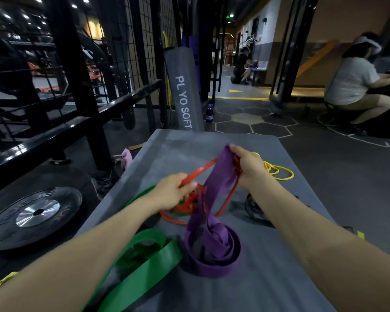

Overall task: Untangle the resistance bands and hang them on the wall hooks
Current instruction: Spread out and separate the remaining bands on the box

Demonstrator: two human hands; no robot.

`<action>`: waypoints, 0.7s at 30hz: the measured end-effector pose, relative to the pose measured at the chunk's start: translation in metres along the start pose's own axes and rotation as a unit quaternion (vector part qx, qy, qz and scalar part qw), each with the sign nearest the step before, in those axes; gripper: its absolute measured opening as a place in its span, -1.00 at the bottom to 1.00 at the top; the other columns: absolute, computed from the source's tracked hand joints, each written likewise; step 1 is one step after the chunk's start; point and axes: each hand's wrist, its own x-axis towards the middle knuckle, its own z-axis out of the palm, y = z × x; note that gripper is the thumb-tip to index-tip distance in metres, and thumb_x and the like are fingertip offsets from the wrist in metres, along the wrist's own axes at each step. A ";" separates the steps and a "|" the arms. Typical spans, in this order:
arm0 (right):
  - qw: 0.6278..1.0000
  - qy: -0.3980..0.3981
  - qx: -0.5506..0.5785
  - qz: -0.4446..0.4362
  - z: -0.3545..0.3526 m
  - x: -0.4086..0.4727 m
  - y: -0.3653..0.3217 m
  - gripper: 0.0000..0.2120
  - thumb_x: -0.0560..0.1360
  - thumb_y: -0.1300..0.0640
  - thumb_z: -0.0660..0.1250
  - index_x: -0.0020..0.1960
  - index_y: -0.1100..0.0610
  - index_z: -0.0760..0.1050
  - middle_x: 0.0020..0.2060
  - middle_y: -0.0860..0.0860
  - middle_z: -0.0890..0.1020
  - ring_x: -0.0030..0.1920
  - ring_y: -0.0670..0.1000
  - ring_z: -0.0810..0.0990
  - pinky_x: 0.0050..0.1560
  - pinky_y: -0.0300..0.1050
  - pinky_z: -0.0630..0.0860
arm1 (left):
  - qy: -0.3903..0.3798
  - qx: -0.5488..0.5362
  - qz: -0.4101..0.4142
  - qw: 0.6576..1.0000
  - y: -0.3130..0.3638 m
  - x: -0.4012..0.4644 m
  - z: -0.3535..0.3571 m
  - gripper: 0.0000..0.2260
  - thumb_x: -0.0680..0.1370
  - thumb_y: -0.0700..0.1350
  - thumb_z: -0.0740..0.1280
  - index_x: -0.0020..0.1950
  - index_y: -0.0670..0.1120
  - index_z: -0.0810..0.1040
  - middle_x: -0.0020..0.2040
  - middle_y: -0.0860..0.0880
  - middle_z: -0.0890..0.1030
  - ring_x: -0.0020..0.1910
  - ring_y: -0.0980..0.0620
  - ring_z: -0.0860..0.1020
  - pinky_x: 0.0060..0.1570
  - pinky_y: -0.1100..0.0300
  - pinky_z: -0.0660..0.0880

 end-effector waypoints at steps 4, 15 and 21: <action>0.999 0.045 -0.006 0.011 0.006 0.009 0.003 -0.81 0.46 0.14 0.40 -0.27 0.18 0.48 -0.41 0.07 0.55 -0.36 0.04 0.52 -0.23 -0.09 0.52 | 0.045 -0.073 -0.068 0.994 -0.019 -0.003 -0.017 -0.75 0.62 -0.04 0.17 -0.23 -0.07 0.44 -0.39 0.00 0.42 -0.40 0.06 0.36 -0.28 0.21 0.32; 0.981 0.139 -0.131 -0.041 0.001 0.040 -0.008 -0.63 0.57 0.02 0.21 -0.36 0.13 0.26 -0.48 0.08 0.30 -0.52 0.00 0.22 -0.60 -0.29 0.17 | 0.315 -0.177 -0.314 0.878 -0.083 0.002 -0.069 -0.76 0.61 -0.17 0.15 0.06 -0.27 0.55 -0.25 -0.16 0.54 -0.23 -0.12 0.45 -0.34 0.22 0.38; 0.970 0.171 -0.171 -0.021 -0.016 0.052 0.008 -0.62 0.60 0.03 0.14 -0.33 0.17 0.25 -0.47 0.10 0.37 -0.51 0.04 0.32 -0.58 -0.21 0.23 | 0.319 -0.069 -0.396 0.858 -0.120 0.004 -0.067 -0.62 0.63 -0.09 0.11 0.20 -0.37 0.51 0.20 -0.33 0.54 0.22 -0.28 0.49 0.22 -0.02 0.43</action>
